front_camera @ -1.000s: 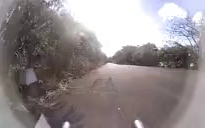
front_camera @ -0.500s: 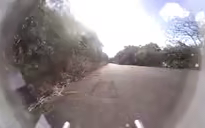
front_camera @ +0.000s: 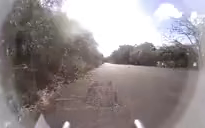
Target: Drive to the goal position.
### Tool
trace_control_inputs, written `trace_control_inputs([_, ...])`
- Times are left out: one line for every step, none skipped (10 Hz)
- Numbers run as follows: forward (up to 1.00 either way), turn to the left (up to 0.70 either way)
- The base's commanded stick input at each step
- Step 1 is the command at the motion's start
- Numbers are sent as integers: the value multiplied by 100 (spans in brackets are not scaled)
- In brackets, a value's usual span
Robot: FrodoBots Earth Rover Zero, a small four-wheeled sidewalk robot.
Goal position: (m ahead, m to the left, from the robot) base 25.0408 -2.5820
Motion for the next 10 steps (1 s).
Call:
trace_control_inputs([70,0])
trace_control_inputs([70,-1])
trace_control_inputs([70,-3])
trace_control_inputs([70,-6])
trace_control_inputs([70,-27])
trace_control_inputs([70,-30])
trace_control_inputs([70,-34])
trace_control_inputs([70,-28])
trace_control_inputs([70,-23])
trace_control_inputs([70,-13])
